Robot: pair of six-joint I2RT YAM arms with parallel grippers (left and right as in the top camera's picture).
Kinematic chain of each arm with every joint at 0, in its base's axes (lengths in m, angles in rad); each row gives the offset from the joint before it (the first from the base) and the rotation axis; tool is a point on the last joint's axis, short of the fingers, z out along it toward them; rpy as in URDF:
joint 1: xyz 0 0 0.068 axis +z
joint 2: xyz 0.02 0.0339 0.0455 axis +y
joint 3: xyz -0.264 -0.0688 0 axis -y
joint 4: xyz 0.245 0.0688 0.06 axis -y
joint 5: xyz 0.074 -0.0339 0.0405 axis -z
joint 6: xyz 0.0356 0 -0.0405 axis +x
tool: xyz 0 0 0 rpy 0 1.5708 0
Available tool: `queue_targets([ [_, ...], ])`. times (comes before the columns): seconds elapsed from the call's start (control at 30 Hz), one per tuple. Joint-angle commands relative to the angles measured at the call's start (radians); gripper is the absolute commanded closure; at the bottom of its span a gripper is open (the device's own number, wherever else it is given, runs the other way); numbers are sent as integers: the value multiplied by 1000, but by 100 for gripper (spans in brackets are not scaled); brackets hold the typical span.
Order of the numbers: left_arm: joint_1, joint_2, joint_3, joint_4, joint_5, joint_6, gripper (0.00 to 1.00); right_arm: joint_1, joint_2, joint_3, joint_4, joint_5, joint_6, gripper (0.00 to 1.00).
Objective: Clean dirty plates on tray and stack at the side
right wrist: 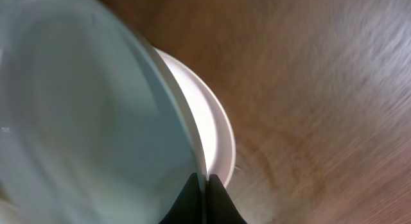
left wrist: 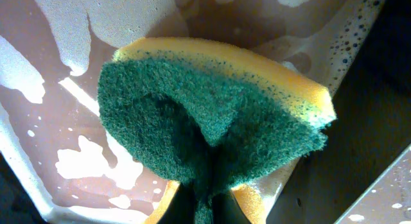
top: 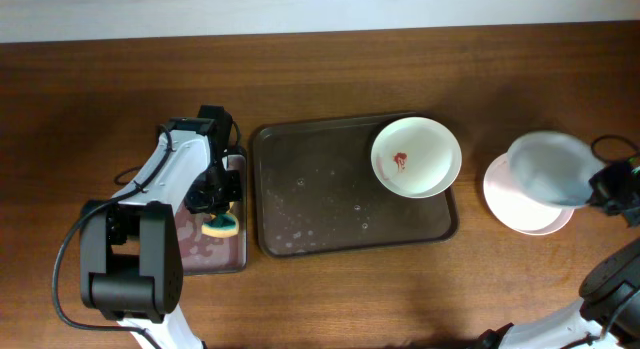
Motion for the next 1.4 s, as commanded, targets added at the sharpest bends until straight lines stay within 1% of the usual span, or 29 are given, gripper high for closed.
queue_targets([
  [0.0, 2, -16, -5, -2, 8, 12, 100, 9, 2, -68, 13, -1, -8, 96],
  [0.03, 2, -16, -5, -2, 8, 12, 100, 17, 2, -77, 15, 1, -14, 96],
  [0.07, 2, -16, -5, -2, 8, 12, 100, 27, 1, -77, 13, 2, -14, 94],
  [0.1, 2, -16, -5, -2, 8, 12, 100, 42, -10, -76, 10, -8, -14, 75],
  [0.13, 2, -16, -5, -2, 8, 12, 100, 50, -19, -76, 10, -20, -14, 67],
  [0.17, 2, -16, -5, -2, 8, 12, 100, 73, -53, -76, 11, -58, -14, 60],
  [0.2, 2, -16, -5, -2, 8, 12, 100, 99, -91, -76, 16, -82, -20, 57],
  [0.3, 2, -16, -5, -2, 8, 12, 100, 205, -204, -76, 24, -87, -37, 54],
  [0.37, 2, -16, -5, -2, 8, 12, 100, 343, -275, -76, 32, -72, -71, 54],
  [0.43, 2, -16, -5, -2, 7, 12, 100, 468, -288, -77, 32, -30, -70, 54],
  [0.5, 2, -16, -5, -2, 8, 12, 100, 594, -259, -77, 35, 29, -68, 53],
  [0.57, 2, -16, -5, -5, 8, 12, 100, 679, -204, -77, 60, 109, -51, 53],
  [0.63, 2, -16, -5, -10, 8, 12, 100, 716, -129, -77, 101, 222, -13, 53],
  [0.67, 2, -16, -5, -13, 8, 12, 100, 719, -96, -77, 126, 240, -13, 53],
  [0.7, 2, -16, -5, -13, 8, 12, 100, 719, -74, -77, 147, 240, -18, 53],
  [0.77, 2, -16, -5, -12, 8, 12, 100, 720, -16, -77, 201, 207, -93, 54],
  [0.83, 2, -16, -5, -12, 8, 12, 100, 719, 24, -77, 229, 206, -93, 55],
  [0.9, 2, -16, -5, -12, 8, 12, 100, 719, 59, -77, 267, 198, -98, 63],
  [0.93, 2, -16, -5, -12, 8, 12, 100, 721, 70, -77, 283, 164, -121, 67],
  [1.0, 2, -16, -5, -12, 8, 12, 100, 721, 85, -77, 312, 116, -137, 68],
  [1.13, 2, -16, -5, -12, 8, 12, 100, 720, 111, -77, 324, 143, -137, 67],
  [1.17, 2, -16, -5, -12, 8, 12, 100, 720, 116, -77, 321, 142, -136, 69],
  [1.2, 2, -16, -5, -12, 8, 12, 100, 721, 120, -77, 318, 142, -136, 75],
  [1.27, 2, -16, -5, -11, 8, 12, 100, 721, 130, -77, 315, 135, -136, 92],
  [1.3, 2, -16, -5, -11, 8, 12, 100, 721, 131, -77, 311, 135, -133, 96],
  [1.37, 2, -16, -5, -13, 8, 12, 100, 721, 122, -76, 278, 134, -101, 96],
])
